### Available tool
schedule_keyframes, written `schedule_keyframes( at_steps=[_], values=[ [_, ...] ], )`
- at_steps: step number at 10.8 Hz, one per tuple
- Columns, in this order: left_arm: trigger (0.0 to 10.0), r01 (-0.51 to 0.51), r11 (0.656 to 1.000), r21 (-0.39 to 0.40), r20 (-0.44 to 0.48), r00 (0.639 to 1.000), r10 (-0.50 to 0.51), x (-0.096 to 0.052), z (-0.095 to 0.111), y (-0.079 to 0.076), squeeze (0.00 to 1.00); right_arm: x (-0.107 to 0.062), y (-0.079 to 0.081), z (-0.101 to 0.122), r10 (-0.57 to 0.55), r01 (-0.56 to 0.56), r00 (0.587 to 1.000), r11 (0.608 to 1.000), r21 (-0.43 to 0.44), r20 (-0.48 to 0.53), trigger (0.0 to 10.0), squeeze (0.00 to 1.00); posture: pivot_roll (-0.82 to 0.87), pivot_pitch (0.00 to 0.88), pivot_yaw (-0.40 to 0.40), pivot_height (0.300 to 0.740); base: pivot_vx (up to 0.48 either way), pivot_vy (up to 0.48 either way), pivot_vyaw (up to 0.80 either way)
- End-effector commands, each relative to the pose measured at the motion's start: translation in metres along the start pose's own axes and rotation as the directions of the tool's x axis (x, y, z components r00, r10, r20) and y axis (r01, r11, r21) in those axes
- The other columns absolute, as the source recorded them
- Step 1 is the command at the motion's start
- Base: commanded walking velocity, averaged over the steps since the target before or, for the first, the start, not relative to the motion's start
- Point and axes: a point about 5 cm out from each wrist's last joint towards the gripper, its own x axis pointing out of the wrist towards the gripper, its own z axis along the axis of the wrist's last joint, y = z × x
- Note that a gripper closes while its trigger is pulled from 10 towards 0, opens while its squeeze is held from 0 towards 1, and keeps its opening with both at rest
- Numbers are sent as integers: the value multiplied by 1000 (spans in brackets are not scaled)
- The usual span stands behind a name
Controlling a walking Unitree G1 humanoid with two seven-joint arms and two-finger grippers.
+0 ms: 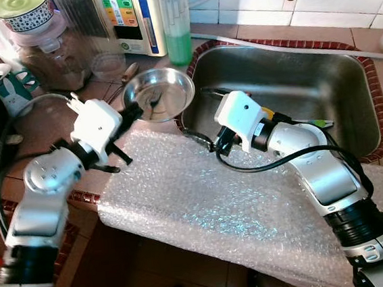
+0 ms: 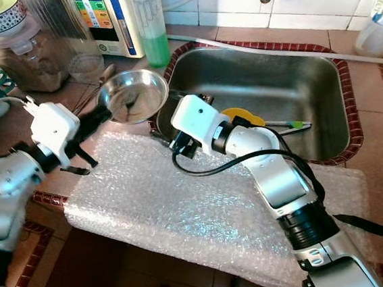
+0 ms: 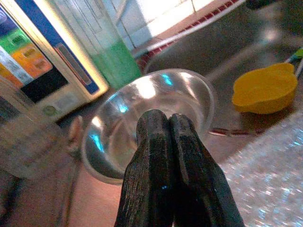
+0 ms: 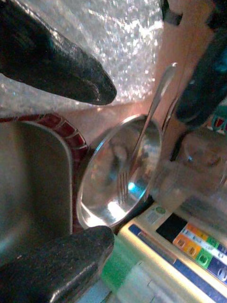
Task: Kitchen organization
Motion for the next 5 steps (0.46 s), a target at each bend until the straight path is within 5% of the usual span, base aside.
schedule_keyframes(
  at_steps=[1,2,3,5],
  values=[
    [0,24,1000,0,-29,999,-24,-3,-8,-6,0,1,8,1,48,-48,999,999,-8,12,10000,0,-81,192,71,740,0,0,0],
    [745,34,999,-3,-42,999,-34,-4,-11,-8,0,2,10,0,66,-66,998,998,-14,14,10000,0,-76,191,67,740,0,0,0],
    [10000,18,1000,-7,-36,999,-18,-4,-10,-7,1000,3,11,0,72,-72,997,997,-15,17,10000,0,-74,192,67,740,0,0,0],
    [10000,4,1000,-2,-30,1000,-4,-5,-10,-5,1000,3,12,1,74,-73,997,997,-14,23,10000,0,-73,195,69,740,0,0,0]
  ],
)
